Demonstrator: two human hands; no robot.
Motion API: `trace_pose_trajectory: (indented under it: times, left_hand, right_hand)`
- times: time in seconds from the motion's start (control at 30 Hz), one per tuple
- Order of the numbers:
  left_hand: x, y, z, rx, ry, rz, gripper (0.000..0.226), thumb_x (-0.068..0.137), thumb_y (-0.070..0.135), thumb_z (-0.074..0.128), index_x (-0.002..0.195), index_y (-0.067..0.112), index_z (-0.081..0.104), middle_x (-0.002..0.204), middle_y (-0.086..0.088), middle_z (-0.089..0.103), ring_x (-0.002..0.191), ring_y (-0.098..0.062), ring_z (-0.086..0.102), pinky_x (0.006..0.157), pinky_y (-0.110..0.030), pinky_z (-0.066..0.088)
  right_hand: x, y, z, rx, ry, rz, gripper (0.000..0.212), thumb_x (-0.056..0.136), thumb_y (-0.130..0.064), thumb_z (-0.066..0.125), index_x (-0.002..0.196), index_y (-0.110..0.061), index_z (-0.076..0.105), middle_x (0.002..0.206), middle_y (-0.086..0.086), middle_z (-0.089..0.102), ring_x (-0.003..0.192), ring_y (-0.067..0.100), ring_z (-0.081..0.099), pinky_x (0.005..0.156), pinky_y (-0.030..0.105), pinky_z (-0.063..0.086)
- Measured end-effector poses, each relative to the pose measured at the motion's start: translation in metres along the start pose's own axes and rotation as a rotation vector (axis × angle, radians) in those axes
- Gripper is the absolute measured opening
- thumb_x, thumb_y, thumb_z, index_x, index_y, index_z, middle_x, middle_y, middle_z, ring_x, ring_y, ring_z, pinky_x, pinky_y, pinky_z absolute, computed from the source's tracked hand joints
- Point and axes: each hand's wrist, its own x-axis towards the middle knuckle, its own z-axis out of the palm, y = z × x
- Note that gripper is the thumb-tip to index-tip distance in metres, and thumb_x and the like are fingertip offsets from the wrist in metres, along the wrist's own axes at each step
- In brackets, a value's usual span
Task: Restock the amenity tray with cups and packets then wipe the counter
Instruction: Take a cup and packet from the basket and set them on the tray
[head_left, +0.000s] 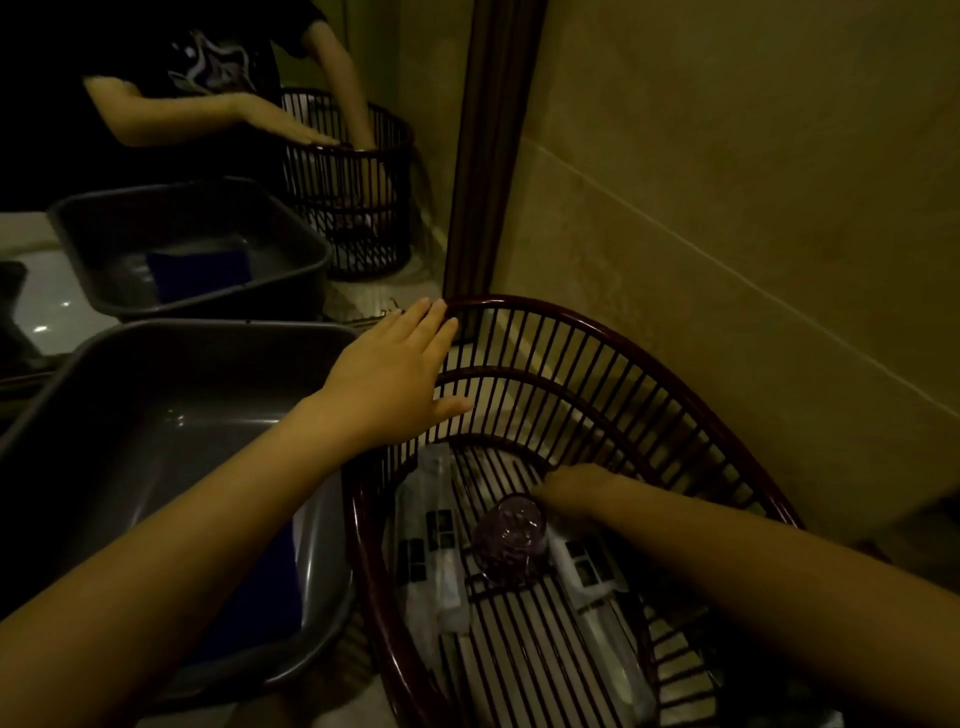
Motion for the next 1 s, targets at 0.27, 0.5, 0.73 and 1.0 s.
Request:
trace_pose_trajectory:
  times: [0.27, 0.5, 0.73, 1.0]
  left_hand:
    - [0.001, -0.001, 0.003, -0.005, 0.035, 0.021, 0.083, 0.084, 0.064, 0.025, 0.145, 0.013, -0.001, 0.157, -0.009, -0.005, 0.143, -0.019, -0.008, 0.108, -0.030, -0.009]
    - [0.001, -0.001, 0.002, -0.010, 0.029, 0.032, 0.084, 0.083, 0.065, 0.024, 0.145, 0.014, 0.000, 0.157, -0.010, -0.002, 0.144, -0.021, -0.005, 0.111, -0.032, -0.005]
    - [0.002, -0.002, 0.001, -0.120, 0.067, 0.037, 0.081, 0.084, 0.063, 0.029, 0.145, 0.015, 0.010, 0.156, -0.009, 0.008, 0.144, -0.020, 0.003, 0.112, -0.032, 0.001]
    - [-0.015, 0.015, -0.028, -0.700, 0.150, 0.134, 0.068, 0.084, 0.055, 0.037, 0.142, 0.022, 0.026, 0.152, -0.003, 0.026, 0.137, -0.005, 0.016, 0.111, -0.026, 0.015]
  right_hand:
    - [0.008, 0.005, 0.007, -0.013, 0.083, -0.001, 0.042, 0.086, -0.019, 0.059, 0.125, -0.007, 0.048, 0.129, 0.015, 0.054, 0.117, 0.031, 0.053, 0.092, 0.039, 0.046]
    - [-0.005, 0.019, -0.013, 0.084, 0.085, 0.032, 0.034, 0.088, -0.013, 0.057, 0.121, -0.009, 0.056, 0.126, 0.013, 0.056, 0.111, 0.029, 0.057, 0.086, 0.032, 0.047]
    - [-0.067, 0.029, -0.041, 0.282, 0.119, 0.058, 0.042, 0.082, -0.017, 0.067, 0.122, -0.012, 0.056, 0.120, 0.009, 0.060, 0.108, 0.025, 0.058, 0.075, 0.025, 0.042]
    - [-0.177, 0.030, -0.077, 0.532, 0.496, -0.004, 0.011, 0.082, -0.017, 0.065, 0.077, -0.020, 0.056, 0.073, -0.007, 0.052, 0.071, 0.009, 0.051, 0.057, 0.017, 0.039]
